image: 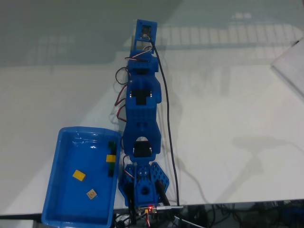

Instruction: Pick up all the lego then put into the bin

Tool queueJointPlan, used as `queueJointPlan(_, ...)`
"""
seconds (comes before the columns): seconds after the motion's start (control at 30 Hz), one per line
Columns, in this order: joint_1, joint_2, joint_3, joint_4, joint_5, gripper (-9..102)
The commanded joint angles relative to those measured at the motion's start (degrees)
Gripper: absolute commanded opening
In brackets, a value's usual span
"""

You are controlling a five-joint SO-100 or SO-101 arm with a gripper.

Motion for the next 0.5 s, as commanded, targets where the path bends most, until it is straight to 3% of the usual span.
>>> queueJointPlan(0.0,-0.9,0.6,-1.1,0.5,0.2,0)
queueJointPlan(0.2,-1.0,6.8,-1.2,1.2,3.7,0)
queueJointPlan(0.47,-5.6,30.7,-1.1,8.0,9.8,0)
